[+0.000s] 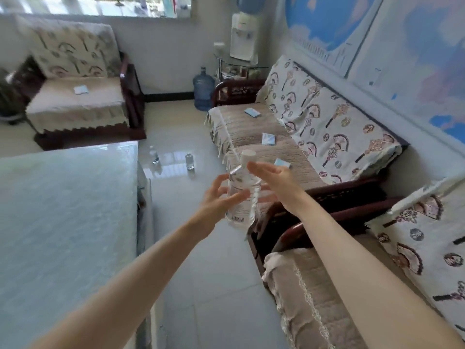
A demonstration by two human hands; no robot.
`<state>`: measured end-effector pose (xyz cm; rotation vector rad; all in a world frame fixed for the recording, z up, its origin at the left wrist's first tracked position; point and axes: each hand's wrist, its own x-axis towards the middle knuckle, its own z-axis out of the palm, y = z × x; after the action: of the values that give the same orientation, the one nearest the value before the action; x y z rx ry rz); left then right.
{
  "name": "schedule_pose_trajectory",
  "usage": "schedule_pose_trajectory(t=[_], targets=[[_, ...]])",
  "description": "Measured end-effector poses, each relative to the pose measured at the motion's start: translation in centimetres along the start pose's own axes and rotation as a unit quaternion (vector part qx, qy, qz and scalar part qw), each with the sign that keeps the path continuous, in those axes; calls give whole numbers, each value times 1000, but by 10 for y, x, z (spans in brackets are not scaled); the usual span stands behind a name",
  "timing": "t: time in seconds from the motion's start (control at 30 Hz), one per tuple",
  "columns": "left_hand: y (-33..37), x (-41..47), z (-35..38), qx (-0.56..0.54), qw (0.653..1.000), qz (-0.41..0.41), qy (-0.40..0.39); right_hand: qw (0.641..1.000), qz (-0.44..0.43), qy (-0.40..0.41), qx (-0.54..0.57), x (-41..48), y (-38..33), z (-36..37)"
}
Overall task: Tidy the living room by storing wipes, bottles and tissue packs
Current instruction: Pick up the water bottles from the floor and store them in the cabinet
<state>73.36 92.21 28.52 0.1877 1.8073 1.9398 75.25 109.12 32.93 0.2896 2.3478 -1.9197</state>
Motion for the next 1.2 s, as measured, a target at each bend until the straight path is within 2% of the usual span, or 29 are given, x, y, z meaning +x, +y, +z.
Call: schedule_pose_trajectory(t=[0.13, 0.47, 0.67, 0.87, 1.2], targets=[[10, 44, -28, -14, 998, 5, 61, 997, -12, -79, -3, 74, -13, 10], [31, 166, -86, -60, 979, -5, 194, 975, -7, -220, -33, 264, -38, 32], [31, 222, -144, -86, 952, -23, 294, 952, 6, -303, -48, 369, -43, 82], [17, 267, -209, -91, 935, -39, 339, 921, 16, -384, -60, 454, -35, 143], [-23, 334, -314, -146, 893, -51, 423, 879, 43, -466, -92, 570, -8, 244]])
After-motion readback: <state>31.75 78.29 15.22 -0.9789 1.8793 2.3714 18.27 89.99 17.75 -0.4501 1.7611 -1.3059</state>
